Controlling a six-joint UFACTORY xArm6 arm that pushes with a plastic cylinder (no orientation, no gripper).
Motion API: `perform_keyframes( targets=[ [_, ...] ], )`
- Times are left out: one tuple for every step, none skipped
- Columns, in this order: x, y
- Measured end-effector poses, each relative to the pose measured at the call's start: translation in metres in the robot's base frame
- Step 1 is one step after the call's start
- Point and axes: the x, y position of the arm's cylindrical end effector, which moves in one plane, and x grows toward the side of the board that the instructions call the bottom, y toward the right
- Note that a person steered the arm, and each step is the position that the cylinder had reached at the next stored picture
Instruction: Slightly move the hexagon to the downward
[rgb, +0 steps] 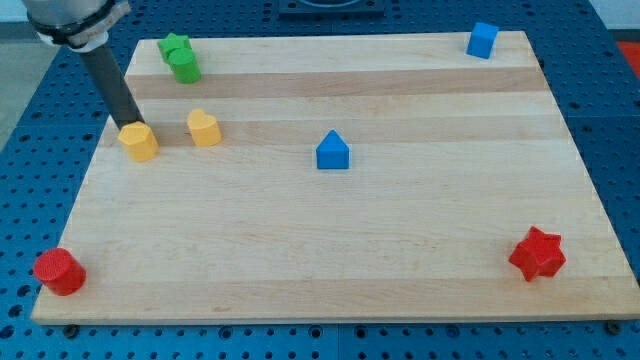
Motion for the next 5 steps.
perform_keyframes(
  targets=[
    [0.000, 0.000],
    [0.010, 0.000],
    [0.018, 0.000],
    [0.020, 0.002],
    [0.029, 0.007]
  ],
)
